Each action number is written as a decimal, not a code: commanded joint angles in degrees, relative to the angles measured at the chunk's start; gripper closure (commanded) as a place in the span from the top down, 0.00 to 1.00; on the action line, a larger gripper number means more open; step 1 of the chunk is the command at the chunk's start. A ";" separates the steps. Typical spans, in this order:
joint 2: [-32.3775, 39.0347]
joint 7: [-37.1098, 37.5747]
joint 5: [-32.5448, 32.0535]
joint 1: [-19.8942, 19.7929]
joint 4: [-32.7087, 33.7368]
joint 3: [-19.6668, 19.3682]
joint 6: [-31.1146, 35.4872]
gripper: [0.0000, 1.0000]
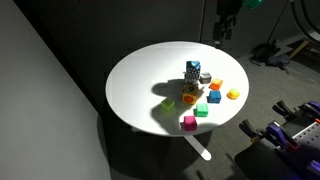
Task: Put the square plush toy on the right on top of the square plush toy on the left
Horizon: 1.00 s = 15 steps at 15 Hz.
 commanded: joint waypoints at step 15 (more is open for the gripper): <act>-7.19 1.92 0.26 -0.70 -5.58 -0.20 0.47 1.00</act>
